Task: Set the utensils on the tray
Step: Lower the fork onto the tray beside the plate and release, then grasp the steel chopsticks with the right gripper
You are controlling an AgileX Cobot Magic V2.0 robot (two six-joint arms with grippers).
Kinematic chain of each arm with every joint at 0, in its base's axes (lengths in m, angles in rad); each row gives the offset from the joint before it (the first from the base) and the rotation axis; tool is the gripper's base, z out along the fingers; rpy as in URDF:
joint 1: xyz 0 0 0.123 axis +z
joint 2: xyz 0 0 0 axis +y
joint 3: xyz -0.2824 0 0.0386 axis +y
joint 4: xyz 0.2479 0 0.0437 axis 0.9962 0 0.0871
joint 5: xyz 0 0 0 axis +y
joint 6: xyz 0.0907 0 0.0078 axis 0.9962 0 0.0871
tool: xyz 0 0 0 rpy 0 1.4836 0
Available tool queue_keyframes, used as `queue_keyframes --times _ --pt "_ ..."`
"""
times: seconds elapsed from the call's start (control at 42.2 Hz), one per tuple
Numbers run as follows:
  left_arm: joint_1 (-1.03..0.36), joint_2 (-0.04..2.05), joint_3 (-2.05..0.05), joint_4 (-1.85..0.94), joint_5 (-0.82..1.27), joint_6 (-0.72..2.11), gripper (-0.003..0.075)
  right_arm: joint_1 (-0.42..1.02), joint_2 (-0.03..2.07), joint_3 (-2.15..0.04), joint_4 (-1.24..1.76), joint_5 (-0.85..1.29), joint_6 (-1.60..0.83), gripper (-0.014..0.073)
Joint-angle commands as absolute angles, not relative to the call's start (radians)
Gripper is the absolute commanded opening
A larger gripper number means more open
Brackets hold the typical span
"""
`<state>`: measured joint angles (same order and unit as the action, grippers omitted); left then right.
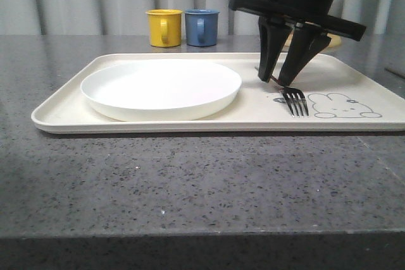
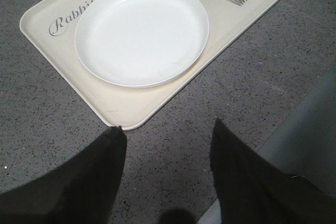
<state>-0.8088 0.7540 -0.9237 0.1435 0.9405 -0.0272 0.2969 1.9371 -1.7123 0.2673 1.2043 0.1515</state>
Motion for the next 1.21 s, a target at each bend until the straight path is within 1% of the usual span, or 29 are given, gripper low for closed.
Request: queue_keyframes --times 0.0,0.071,0.213,0.332,0.593,0.83,0.996,1.186 --pt "-0.815 0.758 -0.95 0.15 0.877 -0.04 0.0368 0.292 1.821 -1.744 0.262 1.204 0.036 0.0299" --pt "-0.815 0.758 -0.95 0.15 0.877 -0.04 0.0368 0.292 1.777 -1.742 0.214 1.221 0.0 0.0299" --pt "-0.815 0.758 -0.95 0.15 0.877 -0.04 0.0368 0.281 1.702 -1.74 0.021 1.287 -0.008 0.0299" --pt "-0.815 0.758 -0.95 0.15 0.877 -0.04 0.0368 0.236 1.664 -1.739 -0.075 1.328 -0.008 0.0299" --pt "-0.815 0.758 -0.95 0.15 0.877 -0.04 0.0368 0.071 1.655 -1.706 -0.045 1.343 -0.012 0.0298" --pt "-0.815 0.758 -0.95 0.15 0.877 -0.04 0.0368 -0.036 1.655 -1.546 -0.033 1.287 -0.029 0.0298" --pt "-0.815 0.758 -0.95 0.15 0.854 -0.04 0.0368 -0.074 1.655 -1.441 -0.018 1.216 -0.039 0.0298" --pt "-0.815 0.758 -0.95 0.15 0.831 -0.04 0.0368 -0.081 1.656 -1.383 0.0 1.156 -0.043 0.0298"
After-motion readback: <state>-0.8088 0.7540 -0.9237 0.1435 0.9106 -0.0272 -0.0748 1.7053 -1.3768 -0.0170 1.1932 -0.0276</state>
